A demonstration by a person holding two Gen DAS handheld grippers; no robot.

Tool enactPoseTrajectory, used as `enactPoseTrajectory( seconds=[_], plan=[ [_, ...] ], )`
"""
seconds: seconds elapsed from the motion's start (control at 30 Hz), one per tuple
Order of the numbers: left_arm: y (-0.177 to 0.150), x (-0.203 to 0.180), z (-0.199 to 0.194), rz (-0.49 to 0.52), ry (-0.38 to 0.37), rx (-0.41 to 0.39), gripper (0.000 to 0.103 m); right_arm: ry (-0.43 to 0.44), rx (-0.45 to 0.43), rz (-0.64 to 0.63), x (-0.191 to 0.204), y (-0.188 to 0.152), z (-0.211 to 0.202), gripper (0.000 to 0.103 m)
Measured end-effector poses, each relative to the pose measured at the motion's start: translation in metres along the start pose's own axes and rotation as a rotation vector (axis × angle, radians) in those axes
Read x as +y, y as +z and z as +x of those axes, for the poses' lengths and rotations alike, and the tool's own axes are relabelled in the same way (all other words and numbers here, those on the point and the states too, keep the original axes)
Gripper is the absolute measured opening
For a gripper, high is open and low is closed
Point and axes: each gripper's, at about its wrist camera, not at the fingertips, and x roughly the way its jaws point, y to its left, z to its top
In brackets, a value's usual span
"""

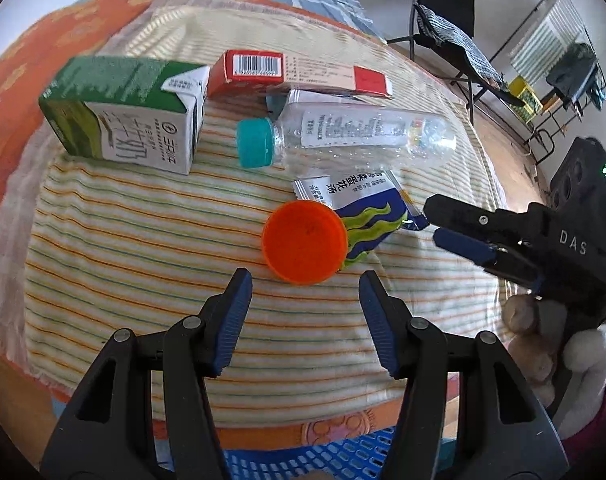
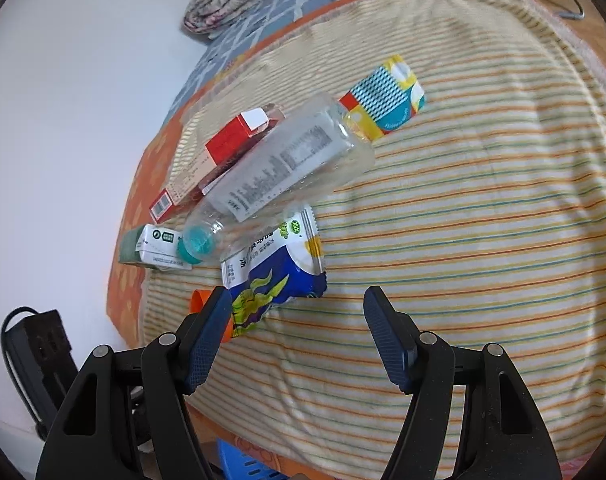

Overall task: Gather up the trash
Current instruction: 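Move the left gripper to the orange cap while the right moves to the snack wrapper, then grasp the orange cap with the left gripper while the right grasps the blue-white wrapper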

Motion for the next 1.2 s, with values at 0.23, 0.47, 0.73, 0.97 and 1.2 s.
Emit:
enactPoseTrajectory(
  seconds=[0.23, 0.47, 0.73, 0.97, 1.2],
  plan=[
    [0.004, 0.007, 0.010, -0.020, -0.005, 0.013, 0.057, 0.006, 0.004, 0.023, 0.003, 0.006, 0.018, 0.064],
    [0.013, 0.011, 0.017, -0.025, 0.003, 0.006, 0.048, -0.015, -0.022, 0.021, 0.011, 0.017, 0.028, 0.064],
    [0.013, 0.009, 0.019, -0.001, 0.008, -0.002, 0.047, -0.007, 0.007, 0.012, 0.018, 0.017, 0.039, 0.040],
    [0.012, 0.008, 0.018, 0.001, 0.002, -0.001, 0.047, 0.005, 0.017, 0.014, 0.016, 0.009, 0.033, 0.019],
    [0.007, 0.012, 0.010, 0.004, 0.008, -0.006, 0.047, -0.020, 0.035, -0.082, 0.032, -0.005, 0.018, 0.015]
  ],
)
